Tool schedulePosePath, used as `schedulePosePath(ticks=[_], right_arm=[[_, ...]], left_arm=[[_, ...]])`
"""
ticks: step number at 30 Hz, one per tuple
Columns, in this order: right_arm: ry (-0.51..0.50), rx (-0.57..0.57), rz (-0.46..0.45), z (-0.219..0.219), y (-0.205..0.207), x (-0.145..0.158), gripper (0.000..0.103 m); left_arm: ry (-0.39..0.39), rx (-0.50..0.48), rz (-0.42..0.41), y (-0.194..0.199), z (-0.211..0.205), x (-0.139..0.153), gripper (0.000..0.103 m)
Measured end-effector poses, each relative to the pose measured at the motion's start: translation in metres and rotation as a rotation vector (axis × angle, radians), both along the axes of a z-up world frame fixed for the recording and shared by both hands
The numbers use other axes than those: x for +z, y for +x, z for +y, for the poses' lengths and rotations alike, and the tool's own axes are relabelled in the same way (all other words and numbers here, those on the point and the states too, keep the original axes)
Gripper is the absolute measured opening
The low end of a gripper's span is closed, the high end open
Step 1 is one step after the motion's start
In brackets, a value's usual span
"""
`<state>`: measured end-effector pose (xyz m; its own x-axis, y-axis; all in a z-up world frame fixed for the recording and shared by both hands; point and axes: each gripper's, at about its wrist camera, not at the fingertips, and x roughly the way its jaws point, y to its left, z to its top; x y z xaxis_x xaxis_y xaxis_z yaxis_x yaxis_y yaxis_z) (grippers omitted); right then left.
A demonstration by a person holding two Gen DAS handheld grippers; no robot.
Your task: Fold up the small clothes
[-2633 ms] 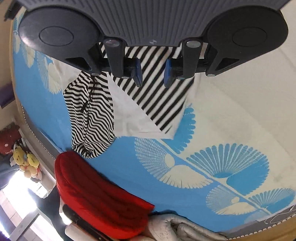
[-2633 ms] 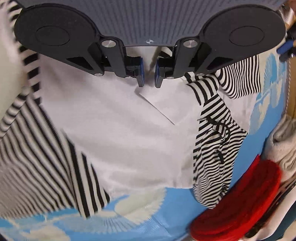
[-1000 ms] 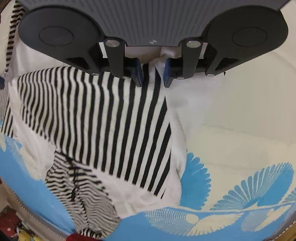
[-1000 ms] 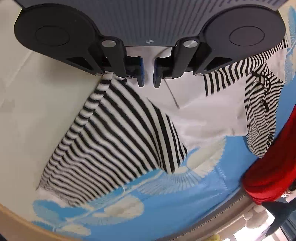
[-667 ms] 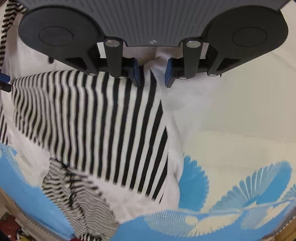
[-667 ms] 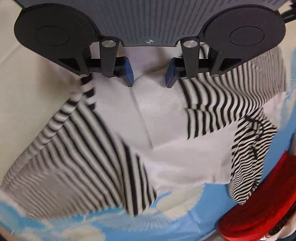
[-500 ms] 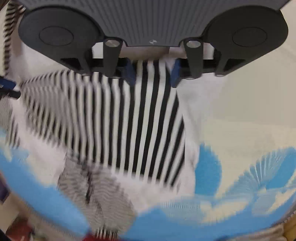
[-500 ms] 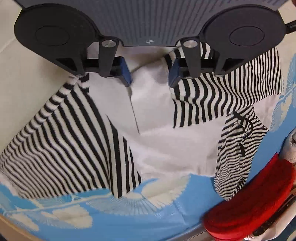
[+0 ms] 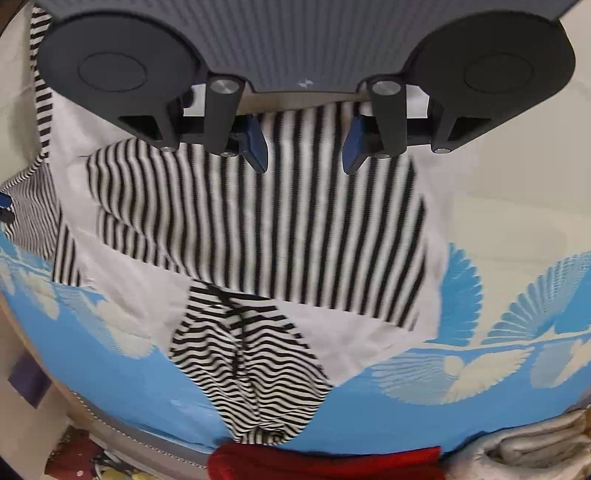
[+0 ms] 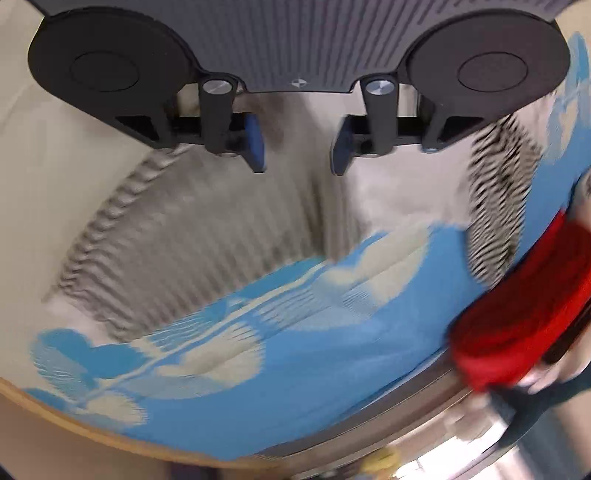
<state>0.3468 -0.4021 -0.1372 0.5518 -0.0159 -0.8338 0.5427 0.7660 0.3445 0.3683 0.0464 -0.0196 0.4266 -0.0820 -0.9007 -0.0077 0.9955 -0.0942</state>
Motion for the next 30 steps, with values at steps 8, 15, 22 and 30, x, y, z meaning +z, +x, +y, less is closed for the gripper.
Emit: schedulePosePath(ticks=[8, 15, 22, 30], right_arm=[[0.005, -0.223, -0.021, -0.104, -0.027, -0.016, 0.017], [0.099, -0.379, -0.016, -0.165, -0.044, -0.051, 0.028], [0.235, -0.463, -0.003, -0.177, -0.043, -0.087, 0.032], [0.206, -0.481, -0.043, -0.179, -0.037, -0.092, 0.031]], left_arm=[[0.001, -0.026, -0.013, 0.006, -0.016, 0.0, 0.049], [-0.003, -0.029, -0.014, 0.012, -0.021, -0.001, 0.049], [0.003, -0.04, -0.015, 0.013, -0.025, -0.003, 0.049], [0.01, -0.045, -0.012, 0.013, -0.024, -0.004, 0.049]])
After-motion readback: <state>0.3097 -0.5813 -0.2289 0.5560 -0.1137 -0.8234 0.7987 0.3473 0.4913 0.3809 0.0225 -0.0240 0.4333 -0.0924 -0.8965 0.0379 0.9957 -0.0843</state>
